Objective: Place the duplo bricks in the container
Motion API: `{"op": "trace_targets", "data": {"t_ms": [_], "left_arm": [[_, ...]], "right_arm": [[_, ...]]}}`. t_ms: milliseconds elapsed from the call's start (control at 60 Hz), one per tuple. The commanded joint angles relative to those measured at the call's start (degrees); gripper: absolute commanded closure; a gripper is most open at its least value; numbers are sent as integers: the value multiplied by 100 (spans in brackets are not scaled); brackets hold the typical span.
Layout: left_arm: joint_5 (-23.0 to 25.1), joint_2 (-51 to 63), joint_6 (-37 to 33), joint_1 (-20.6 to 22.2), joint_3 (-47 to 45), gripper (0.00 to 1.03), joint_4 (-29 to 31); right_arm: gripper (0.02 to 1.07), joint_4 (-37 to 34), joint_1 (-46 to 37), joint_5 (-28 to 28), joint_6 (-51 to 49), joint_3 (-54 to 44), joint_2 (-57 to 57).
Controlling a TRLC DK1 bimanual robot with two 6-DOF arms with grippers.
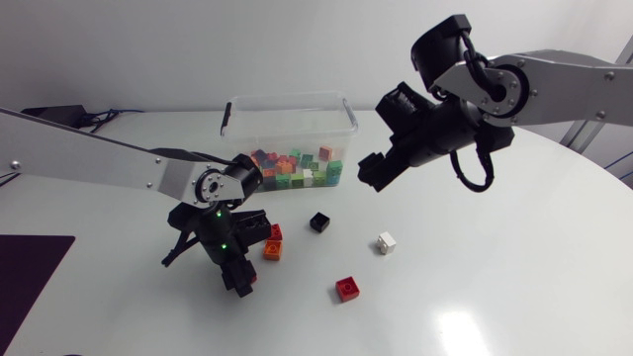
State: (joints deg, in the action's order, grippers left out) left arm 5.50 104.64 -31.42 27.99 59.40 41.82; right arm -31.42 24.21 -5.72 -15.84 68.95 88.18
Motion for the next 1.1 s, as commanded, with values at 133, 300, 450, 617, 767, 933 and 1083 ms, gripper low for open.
{"op": "trace_targets", "data": {"t_ms": [133,300,450,617,767,933,1083], "left_arm": [[74,-286,136,5,72,72,256],[109,-796,136,-21,107,72,450],[109,-1262,154,-83,195,72,529],[118,-1903,162,-232,503,72,590],[312,-2281,206,-408,907,72,590],[523,-2396,224,-602,1399,72,529],[619,-2387,259,-733,1601,72,221]], "right_arm": [[13,-374,-100,106,186,-470,112],[17,-681,-109,255,467,-505,542],[21,-690,-109,387,626,-540,938],[31,-585,-171,501,749,-540,1280],[45,-462,-267,528,784,-549,1588],[57,-391,-223,519,784,-575,1755],[57,-374,-179,501,775,-575,1896]]}}
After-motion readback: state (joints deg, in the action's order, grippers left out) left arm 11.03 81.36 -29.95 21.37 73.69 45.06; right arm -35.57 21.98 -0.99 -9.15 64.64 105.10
